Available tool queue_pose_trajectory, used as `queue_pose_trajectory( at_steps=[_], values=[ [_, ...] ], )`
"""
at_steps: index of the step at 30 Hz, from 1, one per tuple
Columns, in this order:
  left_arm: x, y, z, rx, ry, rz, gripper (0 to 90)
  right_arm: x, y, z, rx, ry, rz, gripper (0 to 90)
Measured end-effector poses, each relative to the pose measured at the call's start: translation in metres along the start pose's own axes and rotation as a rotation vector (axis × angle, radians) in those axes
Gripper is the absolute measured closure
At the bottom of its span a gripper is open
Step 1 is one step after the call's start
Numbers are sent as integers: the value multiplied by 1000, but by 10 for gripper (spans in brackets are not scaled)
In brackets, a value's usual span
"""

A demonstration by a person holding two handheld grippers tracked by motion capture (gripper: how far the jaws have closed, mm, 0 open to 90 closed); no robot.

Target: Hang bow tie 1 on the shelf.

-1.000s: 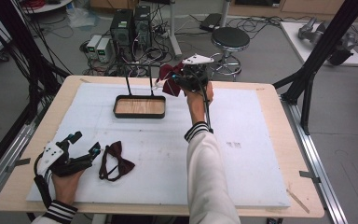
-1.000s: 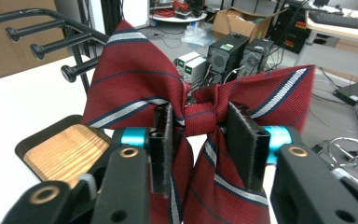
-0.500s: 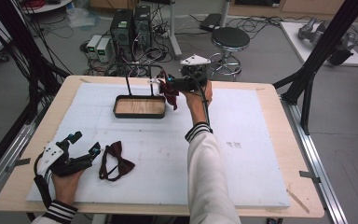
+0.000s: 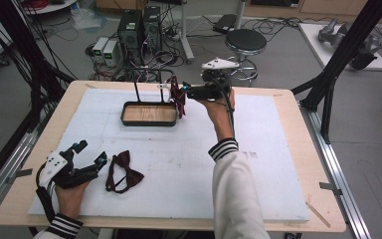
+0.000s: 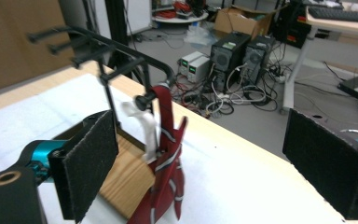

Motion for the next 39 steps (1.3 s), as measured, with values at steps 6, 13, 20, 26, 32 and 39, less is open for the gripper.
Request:
queue_pose_trajectory(
  at_steps=[6, 13, 20, 26, 32, 39],
  values=[
    [0, 0, 0, 0, -4, -3, 152, 38, -2, -1, 27, 13, -61, 96],
    [1, 0, -1, -3, -6, -8, 152, 65, -12, -5, 36, 31, -76, 96],
    [1, 0, 0, -4, -7, -4, 152, 102, -41, -7, 60, 34, -105, 96],
    [1, 0, -2, -18, 0, -8, 152, 130, -70, -5, 73, 25, -128, 96],
    [1, 0, -2, -20, 4, -6, 152, 158, -110, -6, 58, 27, -176, 96],
    [1, 0, -2, -25, 4, -3, 152, 174, -171, -18, -5, 26, -215, 96]
  ],
)
Point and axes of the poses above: each handheld gripper's, and its own axes: x roughly backward along the jaws, y roughly out of its top, z roughly to its left, the point moved 3 cm from there along -x, roughly forward along the jaws, and after that the axes turned 8 degrees about -x, right-handed, at the moved point
